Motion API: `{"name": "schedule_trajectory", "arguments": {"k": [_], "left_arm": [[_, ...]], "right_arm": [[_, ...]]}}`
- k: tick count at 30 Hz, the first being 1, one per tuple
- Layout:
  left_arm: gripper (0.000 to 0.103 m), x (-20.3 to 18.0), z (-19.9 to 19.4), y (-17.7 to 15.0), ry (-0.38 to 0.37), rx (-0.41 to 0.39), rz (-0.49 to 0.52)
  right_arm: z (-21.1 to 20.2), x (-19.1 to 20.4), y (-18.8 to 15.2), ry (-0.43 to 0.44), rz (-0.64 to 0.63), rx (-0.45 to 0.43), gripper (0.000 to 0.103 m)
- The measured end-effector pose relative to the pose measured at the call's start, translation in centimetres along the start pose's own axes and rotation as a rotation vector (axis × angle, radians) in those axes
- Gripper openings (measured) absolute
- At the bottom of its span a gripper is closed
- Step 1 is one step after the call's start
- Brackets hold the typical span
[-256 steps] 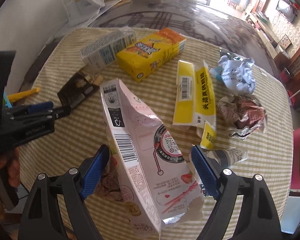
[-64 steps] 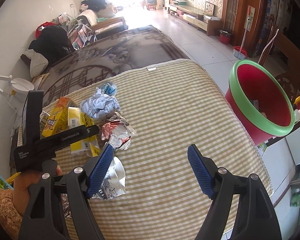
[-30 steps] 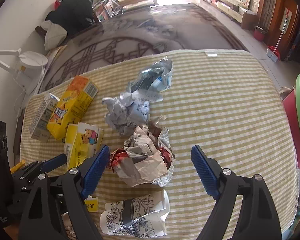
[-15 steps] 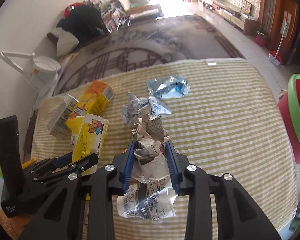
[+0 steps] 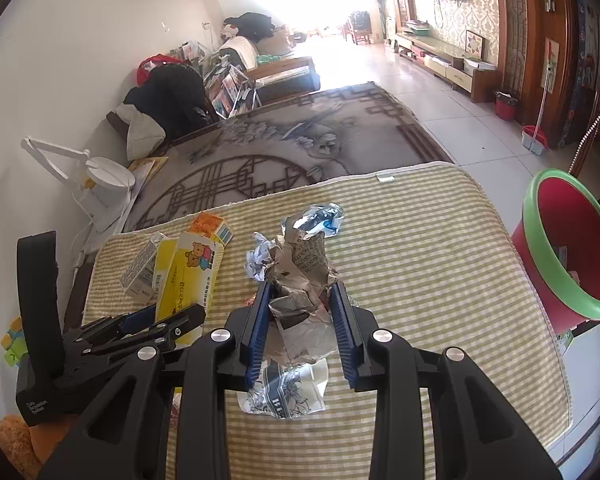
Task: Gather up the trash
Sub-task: 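Carry the yellow box and crumpled paper over the red bucket and open both tools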
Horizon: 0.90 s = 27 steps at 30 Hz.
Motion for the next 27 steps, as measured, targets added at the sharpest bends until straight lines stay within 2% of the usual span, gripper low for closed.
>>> {"name": "schedule_trajectory", "arguments": {"k": [9,27], "left_arm": [[0.052,-3.7,-1.2,0.7,0.023,-0.029,0.035],[0.053,-14.1,1.1,2.8,0.052,-0.026,0.059]], "right_arm": [[-2.1,-2.7,-0.1,0.018,0.008,-0.02,0.03],[-4.5,-13.2,2.3,0.05,0.027,0.016,0.03]]}}
Point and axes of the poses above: each gripper's, at about its wrist camera, not at the fingertips, and z roughly the way its jaws point, x to its left, y to its top, the point moved 5 cm from there along z, roughly the way its jaws point, and after that the axes turned 14 degrees about z, right-handed, at the moved point
